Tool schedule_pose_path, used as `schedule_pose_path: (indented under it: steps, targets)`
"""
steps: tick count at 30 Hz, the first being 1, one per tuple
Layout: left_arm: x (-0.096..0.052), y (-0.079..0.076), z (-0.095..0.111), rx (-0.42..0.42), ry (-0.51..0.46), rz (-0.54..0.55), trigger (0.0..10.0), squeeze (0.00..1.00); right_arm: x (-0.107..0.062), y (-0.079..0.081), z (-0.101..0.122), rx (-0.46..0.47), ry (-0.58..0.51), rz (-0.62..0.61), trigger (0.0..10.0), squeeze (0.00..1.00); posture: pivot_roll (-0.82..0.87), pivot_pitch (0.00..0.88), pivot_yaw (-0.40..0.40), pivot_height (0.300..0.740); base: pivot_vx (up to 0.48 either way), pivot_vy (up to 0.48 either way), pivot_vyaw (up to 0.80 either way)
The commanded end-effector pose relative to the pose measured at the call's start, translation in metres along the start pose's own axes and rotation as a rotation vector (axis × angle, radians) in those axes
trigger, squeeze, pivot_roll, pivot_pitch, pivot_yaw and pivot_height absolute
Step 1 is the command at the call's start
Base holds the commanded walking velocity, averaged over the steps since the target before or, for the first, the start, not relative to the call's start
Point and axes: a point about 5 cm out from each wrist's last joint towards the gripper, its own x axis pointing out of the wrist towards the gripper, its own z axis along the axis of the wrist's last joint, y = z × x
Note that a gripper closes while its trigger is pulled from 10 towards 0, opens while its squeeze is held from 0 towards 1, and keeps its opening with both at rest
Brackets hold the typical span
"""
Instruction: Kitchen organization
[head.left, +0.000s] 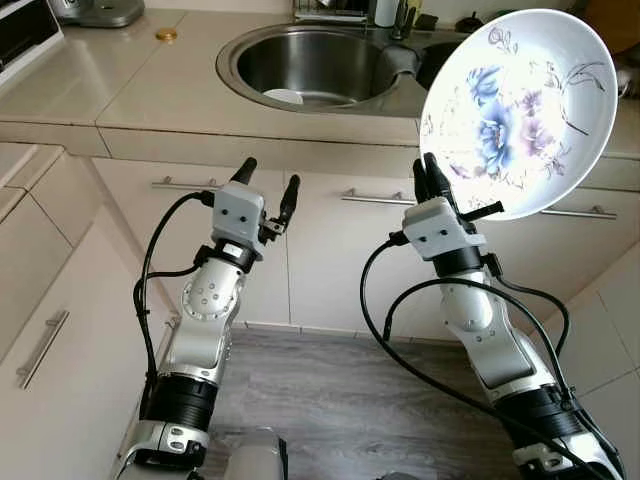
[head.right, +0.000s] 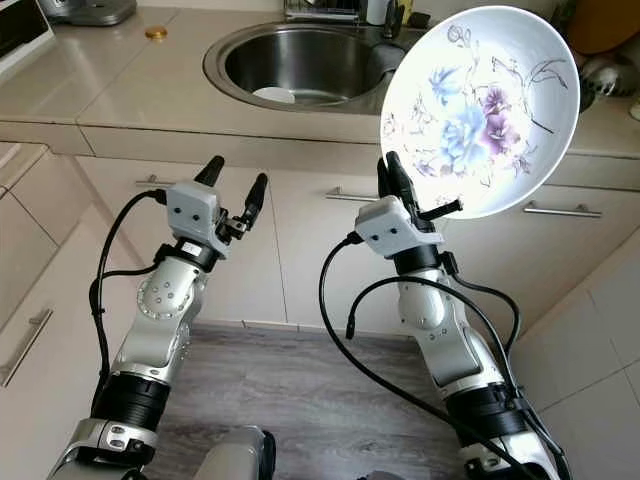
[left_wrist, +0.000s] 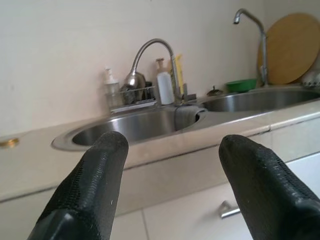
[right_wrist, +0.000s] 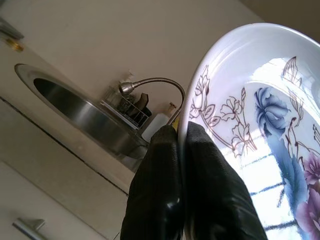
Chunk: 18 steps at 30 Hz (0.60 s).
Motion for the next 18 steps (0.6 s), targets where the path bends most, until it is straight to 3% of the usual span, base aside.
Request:
schedule_pose_path:
  steps: [1, 5, 7, 18]
  targets:
    - [0.0012, 0.0000, 0.0025, 0.002, -0.014, 0.000, 10.0, 0.00, 0.0052, -0.0033, 0.0042, -0.025, -0.024, -0.008, 10.0, 0.00, 0.15, 0.000, -0.042, 0.740, 0.322, 0.000, 0.00]
    - [0.0014, 0.0001, 0.0027, 0.002, -0.015, 0.000, 10.0, 0.00, 0.0056, -0.0044, 0.0060, -0.002, -0.036, -0.028, 10.0, 0.00, 0.15, 0.000, -0.042, 0.740, 0.330, 0.000, 0.80]
    - [0.0013, 0.0005, 0.0028, 0.003, -0.016, 0.001, 10.0, 0.00, 0.0058, -0.0073, 0.0055, 0.037, -0.026, -0.051, 10.0, 0.00, 0.15, 0.000, -0.041, 0.740, 0.330, 0.000, 0.00]
    - [0.0029, 0.0018, 0.0039, 0.005, -0.020, 0.003, 10.0, 0.00, 0.0070, -0.0120, 0.0036, 0.026, -0.017, -0.078, 10.0, 0.00, 0.15, 0.000, -0.039, 0.740, 0.329, 0.000, 0.00]
